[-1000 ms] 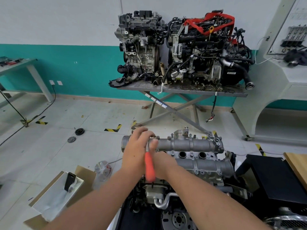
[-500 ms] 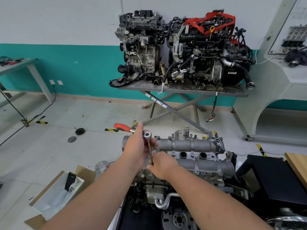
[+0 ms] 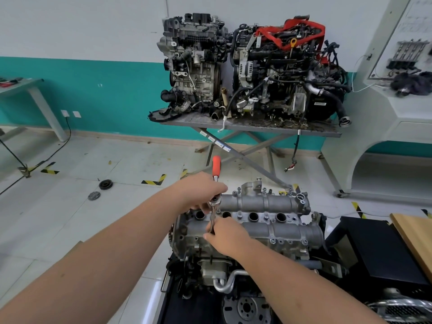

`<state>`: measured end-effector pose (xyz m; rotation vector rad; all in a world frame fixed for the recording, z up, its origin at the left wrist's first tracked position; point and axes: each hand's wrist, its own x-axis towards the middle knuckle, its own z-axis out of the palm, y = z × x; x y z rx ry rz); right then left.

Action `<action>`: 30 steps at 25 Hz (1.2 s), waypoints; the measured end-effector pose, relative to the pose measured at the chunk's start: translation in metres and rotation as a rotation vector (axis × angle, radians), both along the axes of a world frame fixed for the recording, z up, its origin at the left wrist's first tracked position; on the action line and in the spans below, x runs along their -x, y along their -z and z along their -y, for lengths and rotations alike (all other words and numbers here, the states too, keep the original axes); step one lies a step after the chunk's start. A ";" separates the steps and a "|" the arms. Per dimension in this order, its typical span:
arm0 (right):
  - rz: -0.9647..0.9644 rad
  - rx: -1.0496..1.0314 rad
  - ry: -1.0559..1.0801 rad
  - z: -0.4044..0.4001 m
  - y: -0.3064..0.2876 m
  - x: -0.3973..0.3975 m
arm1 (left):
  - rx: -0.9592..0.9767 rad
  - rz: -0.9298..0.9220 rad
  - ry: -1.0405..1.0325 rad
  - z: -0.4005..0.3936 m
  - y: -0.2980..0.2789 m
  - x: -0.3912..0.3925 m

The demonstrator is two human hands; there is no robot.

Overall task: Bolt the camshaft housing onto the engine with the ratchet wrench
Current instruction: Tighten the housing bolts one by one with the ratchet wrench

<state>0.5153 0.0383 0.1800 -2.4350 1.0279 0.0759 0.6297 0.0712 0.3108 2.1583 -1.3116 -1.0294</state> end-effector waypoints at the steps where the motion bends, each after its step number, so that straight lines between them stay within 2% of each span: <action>1: 0.034 -0.029 0.019 -0.001 0.001 -0.001 | -0.006 -0.073 0.005 -0.003 0.001 0.002; 3: 0.088 -0.062 0.040 -0.003 0.002 -0.003 | -0.027 -0.289 -0.025 -0.010 0.002 0.002; 5: 0.094 -0.051 0.037 -0.003 0.001 -0.006 | -0.052 -0.411 -0.055 -0.016 0.004 0.001; 9: 0.056 -0.006 0.032 -0.006 -0.004 -0.012 | 0.007 -0.437 -0.133 -0.024 0.001 -0.001; 12: 0.165 -0.019 0.099 -0.001 -0.029 -0.026 | 0.152 -0.548 -0.223 -0.017 -0.022 -0.010; 15: 0.230 -0.083 0.136 0.013 -0.057 -0.027 | 0.247 -0.481 -0.117 -0.008 -0.042 -0.010; 19: 0.063 -0.002 0.102 0.023 -0.063 -0.002 | 0.242 -0.517 -0.100 -0.003 -0.032 0.000; 26: 0.015 -0.005 0.161 0.024 -0.054 0.017 | 0.224 -0.819 -0.021 0.002 -0.014 0.009; 30: -0.010 0.014 0.134 0.028 -0.059 0.023 | 0.197 -1.059 0.077 0.000 -0.008 0.009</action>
